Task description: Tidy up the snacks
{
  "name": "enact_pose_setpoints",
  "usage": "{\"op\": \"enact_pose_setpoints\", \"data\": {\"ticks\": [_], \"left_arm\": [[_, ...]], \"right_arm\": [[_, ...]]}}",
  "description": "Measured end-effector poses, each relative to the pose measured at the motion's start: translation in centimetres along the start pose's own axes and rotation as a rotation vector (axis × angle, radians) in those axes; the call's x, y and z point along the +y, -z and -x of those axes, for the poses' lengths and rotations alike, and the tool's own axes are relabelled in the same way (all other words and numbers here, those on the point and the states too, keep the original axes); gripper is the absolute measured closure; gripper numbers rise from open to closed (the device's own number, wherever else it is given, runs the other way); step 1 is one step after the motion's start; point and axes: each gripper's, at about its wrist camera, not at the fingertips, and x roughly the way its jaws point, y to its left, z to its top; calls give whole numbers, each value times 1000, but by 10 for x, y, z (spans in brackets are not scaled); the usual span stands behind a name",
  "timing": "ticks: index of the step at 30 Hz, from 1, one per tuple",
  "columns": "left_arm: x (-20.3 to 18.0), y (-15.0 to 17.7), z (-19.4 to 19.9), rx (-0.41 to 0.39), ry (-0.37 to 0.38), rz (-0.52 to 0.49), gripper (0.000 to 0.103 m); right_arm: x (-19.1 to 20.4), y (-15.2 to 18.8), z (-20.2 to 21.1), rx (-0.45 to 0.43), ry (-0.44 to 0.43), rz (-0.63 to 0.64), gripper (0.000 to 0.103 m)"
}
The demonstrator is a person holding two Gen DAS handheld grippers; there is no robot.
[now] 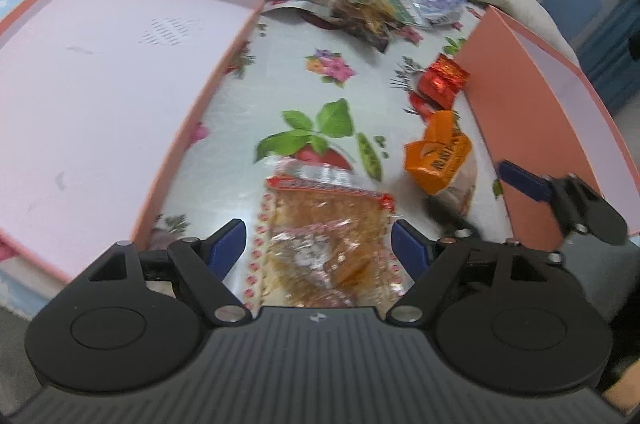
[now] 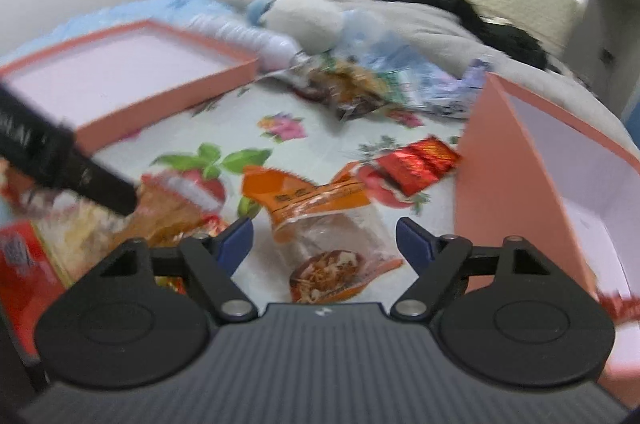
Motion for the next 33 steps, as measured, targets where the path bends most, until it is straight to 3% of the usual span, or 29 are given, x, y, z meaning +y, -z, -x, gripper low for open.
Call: {"op": "enact_pose_setpoints", "data": {"ticks": [6,10,12,16,18,20,22,26,33], "left_arm": [[-14,-3,-28,75,-11,-72,20],[-18,2,-39,87,-31,-113,20],[-18,4,-41,84,-41,-121,21],[-24,9,-41,64,-96,-174,33],[-26,10,-38,48,-93,-193,48],[-30,10,-35,40,-86,-200,70],[-34,9,-30,23,-94,-207,79],[-35,8,-21,-3,-96,-183,85],[-34,0,15,-91,-93,-110,86]], "right_arm": [[9,11,-22,23,-30,93,30],[6,14,-19,14,-29,71,50],[5,14,-18,15,-35,61,56],[1,11,-16,18,-32,6,63],[-2,9,-15,25,-35,-29,65],[-8,8,-12,26,-42,-76,67],[-13,7,-7,26,-47,-130,68],[-19,6,5,21,-52,-189,69],[-27,-7,41,-10,-61,-277,70]]}}
